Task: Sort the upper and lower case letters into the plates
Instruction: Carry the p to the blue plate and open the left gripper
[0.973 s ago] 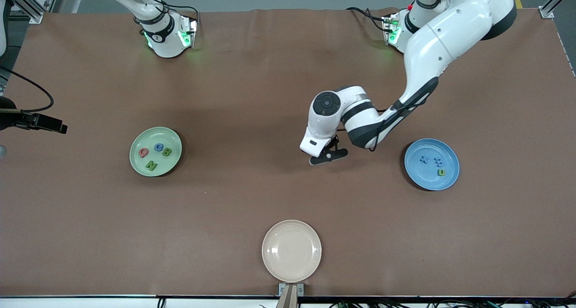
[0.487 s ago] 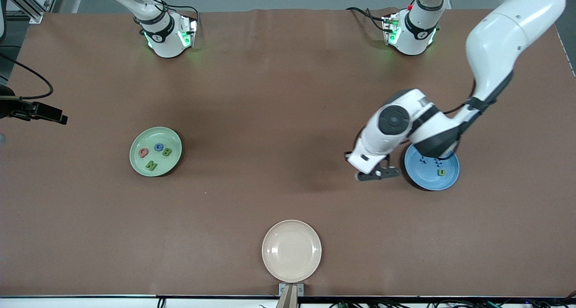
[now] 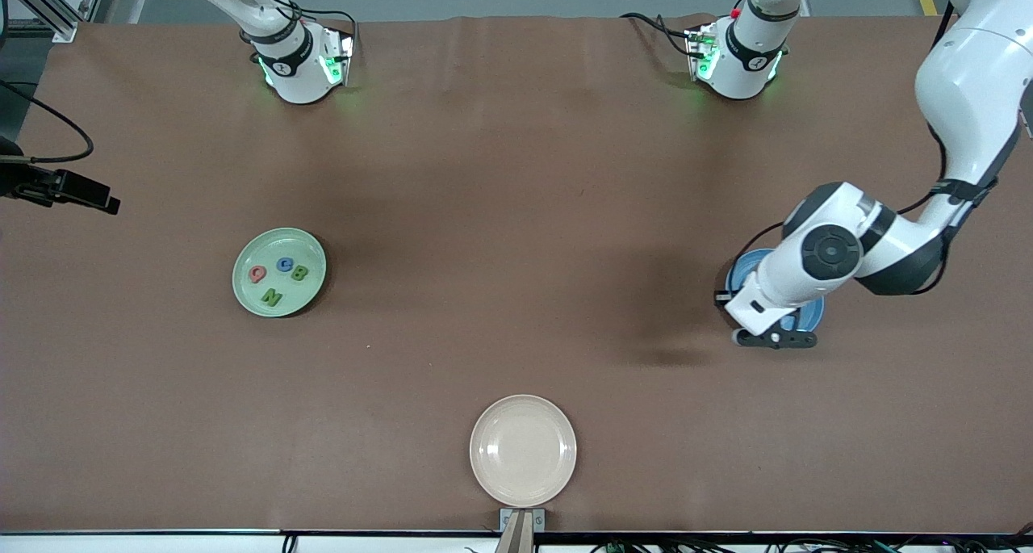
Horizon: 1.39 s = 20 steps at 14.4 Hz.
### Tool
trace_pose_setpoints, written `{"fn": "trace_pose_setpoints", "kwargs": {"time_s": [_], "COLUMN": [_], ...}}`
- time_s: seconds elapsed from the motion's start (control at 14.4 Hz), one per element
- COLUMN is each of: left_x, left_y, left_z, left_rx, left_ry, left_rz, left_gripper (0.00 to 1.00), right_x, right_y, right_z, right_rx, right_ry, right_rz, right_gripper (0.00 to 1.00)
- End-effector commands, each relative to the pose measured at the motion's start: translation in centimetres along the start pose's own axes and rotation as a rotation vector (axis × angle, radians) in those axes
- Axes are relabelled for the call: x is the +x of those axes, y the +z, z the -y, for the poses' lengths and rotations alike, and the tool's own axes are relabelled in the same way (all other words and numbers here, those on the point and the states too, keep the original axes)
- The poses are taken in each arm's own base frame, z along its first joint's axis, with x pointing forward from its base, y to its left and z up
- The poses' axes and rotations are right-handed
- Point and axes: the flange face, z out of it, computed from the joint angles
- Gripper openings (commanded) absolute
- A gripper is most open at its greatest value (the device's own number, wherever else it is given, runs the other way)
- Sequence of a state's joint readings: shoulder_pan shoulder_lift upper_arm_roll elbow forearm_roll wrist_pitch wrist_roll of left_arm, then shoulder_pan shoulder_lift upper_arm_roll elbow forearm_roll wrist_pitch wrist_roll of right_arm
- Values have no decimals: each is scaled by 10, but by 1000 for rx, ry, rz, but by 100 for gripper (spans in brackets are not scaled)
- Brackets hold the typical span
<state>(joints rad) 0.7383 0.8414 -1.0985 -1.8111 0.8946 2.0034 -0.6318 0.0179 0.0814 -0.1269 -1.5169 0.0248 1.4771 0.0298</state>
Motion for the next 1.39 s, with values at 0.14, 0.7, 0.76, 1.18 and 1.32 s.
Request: {"fn": "trace_pose_setpoints", "kwargs": {"time_s": [0.14, 0.7, 0.76, 1.18, 1.32], "left_x": [4, 2, 1, -3, 0], "left_y": [40, 61, 63, 67, 62], "left_z": [44, 60, 61, 62, 64], "left_rx": [56, 56, 57, 57, 58], "left_ry": [57, 84, 84, 90, 94], "left_rz": [-4, 17, 20, 31, 16], "left_gripper": [13, 21, 21, 60, 100], "right_x": [-34, -55, -55, -72, -73], "right_y": [-23, -44, -44, -58, -58], "right_z": [-1, 8, 9, 7, 7], "right_rx": [11, -2, -4, -2, -3], "right_ry": [8, -22, -24, -30, -28], "right_rz": [-16, -19, -20, -16, -13], "right_gripper": [100, 100, 100, 100, 100]}}
